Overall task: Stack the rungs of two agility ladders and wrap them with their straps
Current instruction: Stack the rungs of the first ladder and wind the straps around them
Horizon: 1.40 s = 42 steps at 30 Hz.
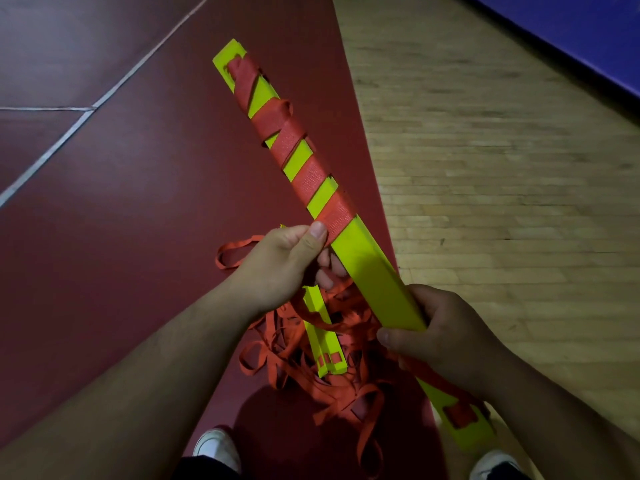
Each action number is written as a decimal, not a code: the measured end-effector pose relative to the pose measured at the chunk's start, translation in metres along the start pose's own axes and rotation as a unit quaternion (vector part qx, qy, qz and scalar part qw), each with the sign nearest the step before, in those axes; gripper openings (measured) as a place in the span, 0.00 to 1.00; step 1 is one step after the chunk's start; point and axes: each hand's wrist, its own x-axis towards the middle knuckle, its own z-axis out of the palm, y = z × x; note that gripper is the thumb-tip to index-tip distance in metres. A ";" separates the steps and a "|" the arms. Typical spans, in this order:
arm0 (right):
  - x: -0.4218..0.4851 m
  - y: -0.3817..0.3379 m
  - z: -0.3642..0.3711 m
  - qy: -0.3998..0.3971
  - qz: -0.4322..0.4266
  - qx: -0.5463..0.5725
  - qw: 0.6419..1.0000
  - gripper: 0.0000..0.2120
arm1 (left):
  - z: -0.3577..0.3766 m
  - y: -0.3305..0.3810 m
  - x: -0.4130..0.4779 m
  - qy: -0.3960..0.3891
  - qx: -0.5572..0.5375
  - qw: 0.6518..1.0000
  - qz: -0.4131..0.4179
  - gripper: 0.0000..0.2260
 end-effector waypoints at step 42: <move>-0.004 0.002 0.017 -0.045 0.050 0.074 0.995 0.10 | 0.014 -0.013 0.007 0.010 -0.229 0.973 -0.015 0.27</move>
